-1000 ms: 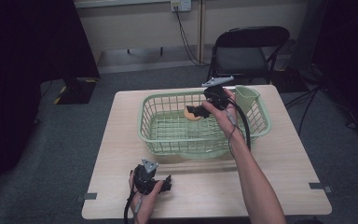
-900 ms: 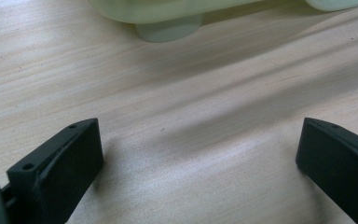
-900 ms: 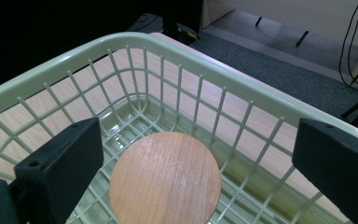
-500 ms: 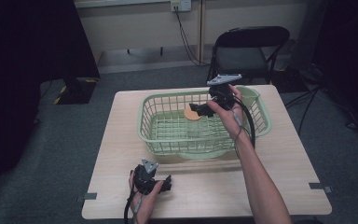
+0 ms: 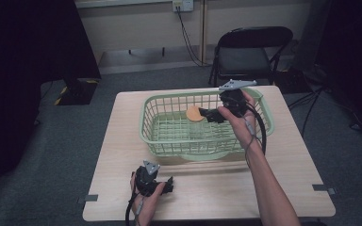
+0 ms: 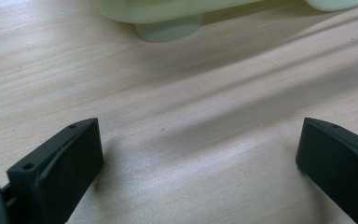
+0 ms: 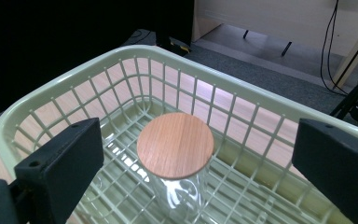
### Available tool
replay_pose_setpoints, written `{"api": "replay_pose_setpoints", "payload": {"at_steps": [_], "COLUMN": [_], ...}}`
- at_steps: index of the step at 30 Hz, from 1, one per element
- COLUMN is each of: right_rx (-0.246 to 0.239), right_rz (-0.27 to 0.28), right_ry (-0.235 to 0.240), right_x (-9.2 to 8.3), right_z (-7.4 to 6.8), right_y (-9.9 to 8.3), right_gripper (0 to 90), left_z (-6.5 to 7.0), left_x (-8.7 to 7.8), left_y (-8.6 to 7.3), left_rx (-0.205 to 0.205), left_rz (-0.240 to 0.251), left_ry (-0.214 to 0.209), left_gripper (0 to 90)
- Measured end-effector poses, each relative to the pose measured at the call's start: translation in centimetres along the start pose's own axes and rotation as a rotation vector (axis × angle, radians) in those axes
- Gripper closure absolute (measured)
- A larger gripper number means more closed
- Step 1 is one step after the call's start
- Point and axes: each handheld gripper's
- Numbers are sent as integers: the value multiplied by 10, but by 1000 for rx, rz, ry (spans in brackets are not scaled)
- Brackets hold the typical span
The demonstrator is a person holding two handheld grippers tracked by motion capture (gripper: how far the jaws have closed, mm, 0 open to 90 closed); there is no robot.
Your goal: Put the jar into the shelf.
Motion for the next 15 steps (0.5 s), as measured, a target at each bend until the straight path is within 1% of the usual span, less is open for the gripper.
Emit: {"api": "replay_pose_setpoints", "payload": {"at_steps": [7, 10, 13, 15], "right_rx": [9, 20, 34, 40], "right_rz": [32, 50, 57, 41], "right_ry": [-34, -33, -40, -54], "right_x": [-20, -27, -34, -38], "right_z": [3, 4, 4, 3], "right_y": [-6, -11, -15, -18], "right_gripper": [12, 13, 14, 15], "left_z": [0, 0, 0, 0], "left_x": [0, 0, 0, 0], "left_y": [0, 0, 0, 0], "left_rx": [0, 0, 0, 0], "left_rz": [0, 0, 1, 1], "left_ry": [0, 0, 0, 0], "left_gripper": [4, 4, 4, 4]}}
Point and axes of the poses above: each handheld gripper's, and its own axes: x roughly forward along the jaws, y roughly out of its top, z roughly to its right, and after that the axes turned 9 degrees about -y, right-handed
